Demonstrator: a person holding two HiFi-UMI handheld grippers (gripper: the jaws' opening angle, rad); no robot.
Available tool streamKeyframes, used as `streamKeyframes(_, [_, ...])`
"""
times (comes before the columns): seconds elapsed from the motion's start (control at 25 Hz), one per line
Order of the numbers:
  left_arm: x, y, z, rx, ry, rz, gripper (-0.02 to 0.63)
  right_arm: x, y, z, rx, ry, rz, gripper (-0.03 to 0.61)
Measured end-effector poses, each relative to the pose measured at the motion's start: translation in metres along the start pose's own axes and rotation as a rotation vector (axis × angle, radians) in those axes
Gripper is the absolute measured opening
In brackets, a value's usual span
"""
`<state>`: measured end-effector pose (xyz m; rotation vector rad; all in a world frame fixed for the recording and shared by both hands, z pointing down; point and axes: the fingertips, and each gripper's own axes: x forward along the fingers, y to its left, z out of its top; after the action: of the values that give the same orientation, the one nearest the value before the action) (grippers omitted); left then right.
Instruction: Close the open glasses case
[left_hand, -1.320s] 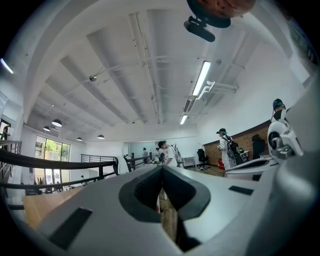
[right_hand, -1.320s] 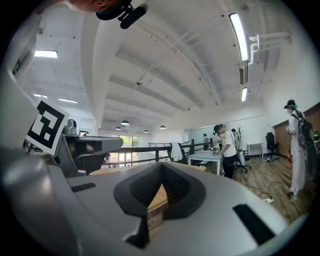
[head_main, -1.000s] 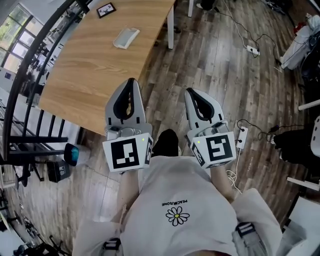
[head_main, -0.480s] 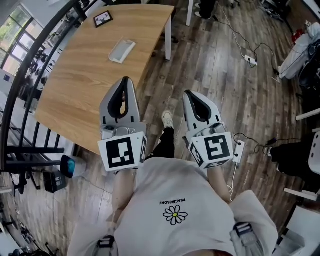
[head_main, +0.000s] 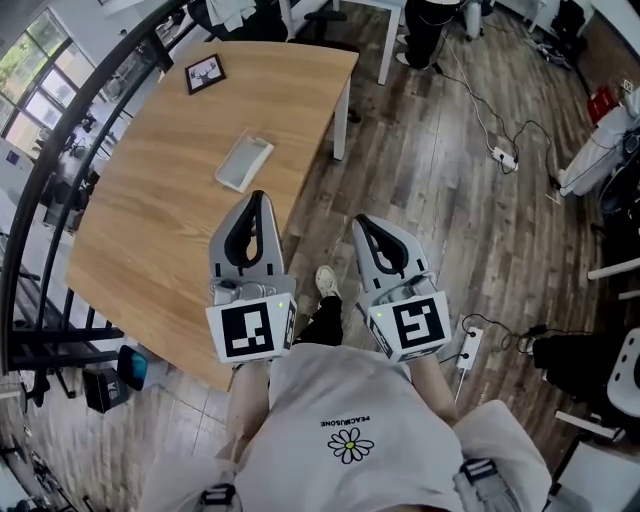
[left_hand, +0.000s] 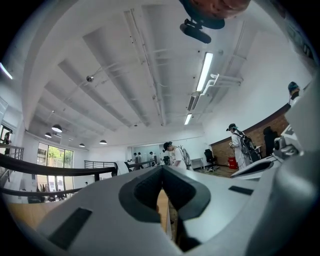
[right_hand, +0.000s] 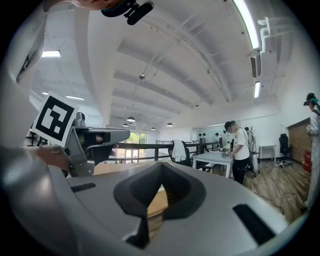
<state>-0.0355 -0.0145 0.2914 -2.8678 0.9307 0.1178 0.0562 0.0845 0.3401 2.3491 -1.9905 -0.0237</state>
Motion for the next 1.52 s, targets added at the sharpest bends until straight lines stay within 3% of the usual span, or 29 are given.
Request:
streamKeyframes(0.24, [0.067,0.032,-0.008,-0.013,0.009,0.045,0.017,0.08,-0.019,0.009,-0.027,0.002,0.08,0.006])
streamKeyframes(0.56, [0.135,0.089,-0.012,-0.009,-0.015,0.169,0.017,0.186,-0.035,0.018,-0.026,-0.008,0.212,0.006])
streamKeyframes(1.04, [0.139,0.135,-0.008,-0.012,0.003,0.399,0.017,0.25,-0.013,0.026,-0.004,-0.017,0.435,0.006])
streamKeyframes(1.28, [0.13,0.143,-0.006,0.004,0.007,0.539,0.017,0.269,0.002,0.039,0.006,-0.055,0.592,0.006])
streamKeyframes(1.52, [0.123,0.147,-0.006,0.019,0.021,0.627,0.017,0.281,0.004,0.043,-0.008,-0.077,0.631,0.006])
